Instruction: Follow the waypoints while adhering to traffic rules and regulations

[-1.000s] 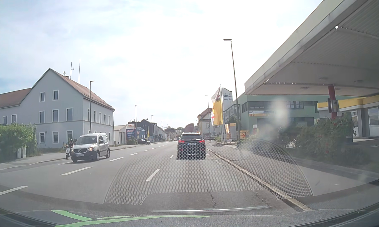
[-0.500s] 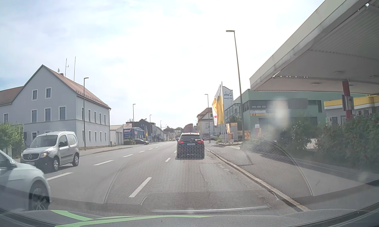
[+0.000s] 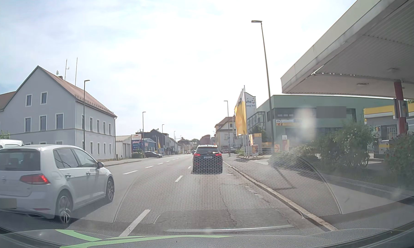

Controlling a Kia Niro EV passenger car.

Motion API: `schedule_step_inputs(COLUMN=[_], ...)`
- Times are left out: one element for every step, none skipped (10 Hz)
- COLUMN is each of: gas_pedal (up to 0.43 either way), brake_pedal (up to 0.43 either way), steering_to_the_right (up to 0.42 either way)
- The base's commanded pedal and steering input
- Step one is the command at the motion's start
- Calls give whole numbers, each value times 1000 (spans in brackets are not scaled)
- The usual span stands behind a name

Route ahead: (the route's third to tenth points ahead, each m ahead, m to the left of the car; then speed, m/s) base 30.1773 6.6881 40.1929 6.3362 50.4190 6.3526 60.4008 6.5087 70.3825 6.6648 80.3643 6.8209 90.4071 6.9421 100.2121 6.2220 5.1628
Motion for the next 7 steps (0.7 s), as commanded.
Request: schedule_step_inputs(gas_pedal=[157,157,157,157,157,157,157], brake_pedal=[0,0,0,0,0,0,0], steering_to_the_right=[-4,-4,-4,-4,-4,-4,-4])
